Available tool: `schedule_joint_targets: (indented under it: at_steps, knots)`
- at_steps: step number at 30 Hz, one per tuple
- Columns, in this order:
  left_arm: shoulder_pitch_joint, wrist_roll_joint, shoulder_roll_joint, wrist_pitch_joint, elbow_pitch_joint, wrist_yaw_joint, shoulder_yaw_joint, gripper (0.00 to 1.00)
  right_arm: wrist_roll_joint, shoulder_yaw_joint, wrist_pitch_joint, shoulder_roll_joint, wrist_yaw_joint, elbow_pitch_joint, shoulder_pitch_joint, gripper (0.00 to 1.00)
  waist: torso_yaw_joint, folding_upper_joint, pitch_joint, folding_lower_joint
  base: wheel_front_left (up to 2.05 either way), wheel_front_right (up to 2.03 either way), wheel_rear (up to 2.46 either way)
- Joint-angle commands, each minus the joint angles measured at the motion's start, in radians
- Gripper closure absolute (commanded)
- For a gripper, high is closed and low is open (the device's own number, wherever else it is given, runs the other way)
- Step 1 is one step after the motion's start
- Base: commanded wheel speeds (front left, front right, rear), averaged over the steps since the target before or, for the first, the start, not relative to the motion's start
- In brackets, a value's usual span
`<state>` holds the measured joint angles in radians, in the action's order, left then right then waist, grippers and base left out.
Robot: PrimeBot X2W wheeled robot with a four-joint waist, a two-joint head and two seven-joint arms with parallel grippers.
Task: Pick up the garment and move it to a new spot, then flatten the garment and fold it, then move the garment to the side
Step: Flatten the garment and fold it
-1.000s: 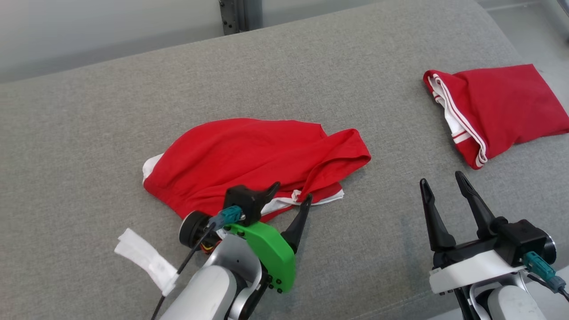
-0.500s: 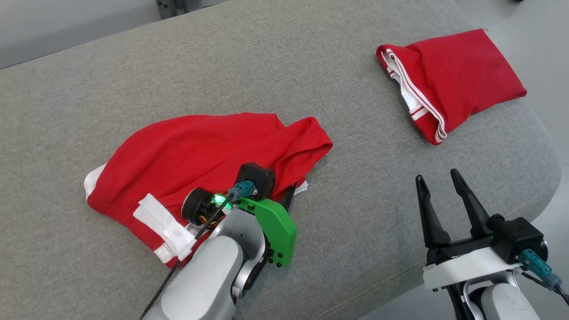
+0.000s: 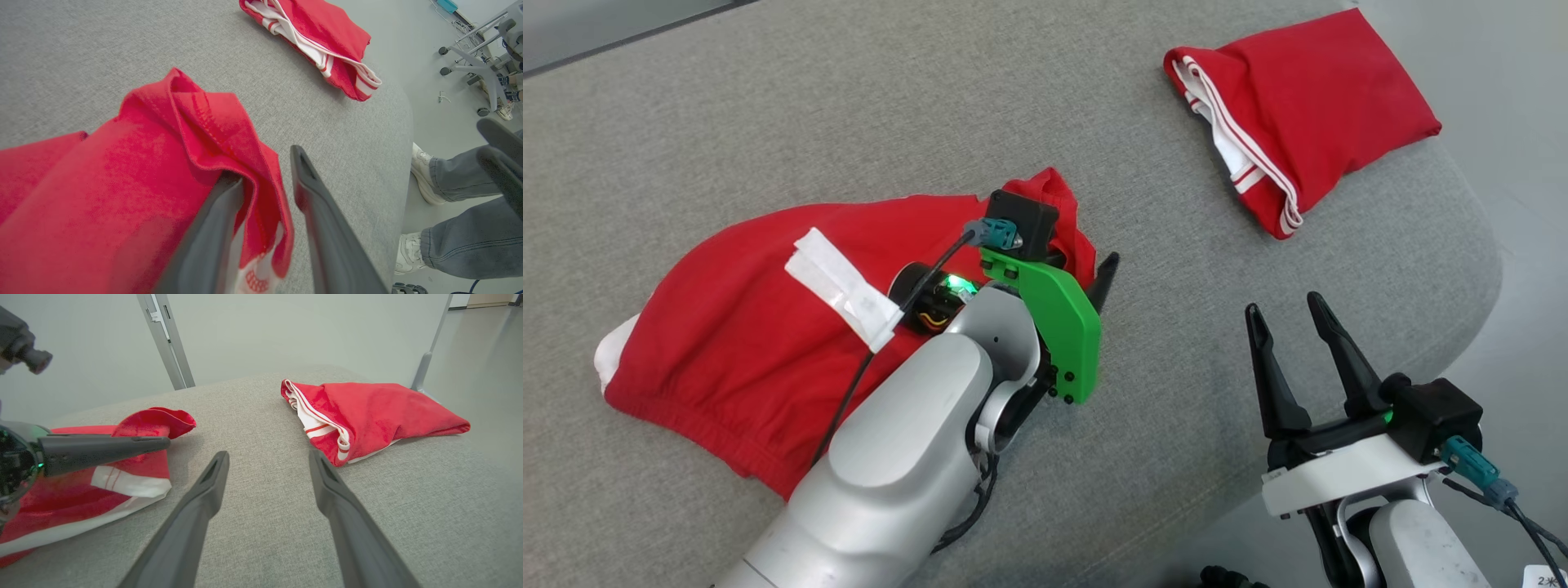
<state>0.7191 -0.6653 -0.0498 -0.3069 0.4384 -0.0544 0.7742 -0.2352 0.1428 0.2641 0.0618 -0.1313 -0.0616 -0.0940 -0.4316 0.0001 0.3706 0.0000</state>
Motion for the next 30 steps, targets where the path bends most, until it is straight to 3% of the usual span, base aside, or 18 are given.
schedule_joint_targets:
  at_steps: [1, 6, 9, 15, 21, 24, 30]
  knots:
    - [0.030, -0.051, -0.003, 0.019, 0.003, -0.021, 0.010, 0.00, -0.006, 0.001, 0.000, -0.003, 0.001, -0.007, -0.013, 0.00, -0.039, -0.0001, 0.031, 0.0000, 0.00, 0.00, 0.00]
    - [0.067, -0.282, -0.005, 0.153, -0.016, -0.085, 0.023, 0.00, -0.009, -0.009, 0.000, -0.009, 0.001, -0.016, -0.010, 0.00, -0.042, -0.0001, 0.034, 0.0000, 0.00, 0.00, 0.00]
    - [0.110, -0.287, -0.003, 0.259, 0.032, -0.115, 0.057, 0.00, -0.005, -0.021, 0.000, -0.009, 0.001, -0.017, -0.010, 0.00, -0.023, -0.0001, 0.028, 0.0000, 0.00, 0.00, 0.00]
    - [0.116, -0.504, -0.003, 0.382, -0.006, -0.075, 0.085, 0.00, 0.010, -0.038, 0.000, -0.003, 0.001, -0.011, -0.007, 0.00, 0.040, -0.0001, 0.002, 0.0000, 0.00, 0.00, 0.00]
    - [0.159, -0.420, -0.006, 0.500, 0.021, -0.093, 0.181, 0.00, 0.025, -0.052, 0.000, 0.021, 0.001, 0.000, 0.018, 0.00, 0.109, -0.0001, -0.049, 0.0000, 0.00, 0.00, 0.00]
    - [0.099, -0.371, -0.056, 0.549, -0.003, -0.113, 0.171, 0.00, 0.039, -0.078, 0.000, 0.040, 0.001, 0.010, 0.050, 0.00, 0.155, -0.0001, -0.099, 0.0000, 0.00, 0.00, 0.00]
    - [-0.099, -0.240, -0.189, 0.572, -0.149, -0.211, 0.092, 0.00, 0.056, -0.121, 0.000, 0.081, 0.001, 0.029, 0.110, 0.00, 0.241, -0.0001, -0.184, 0.0000, 0.00, 0.00, 0.00]
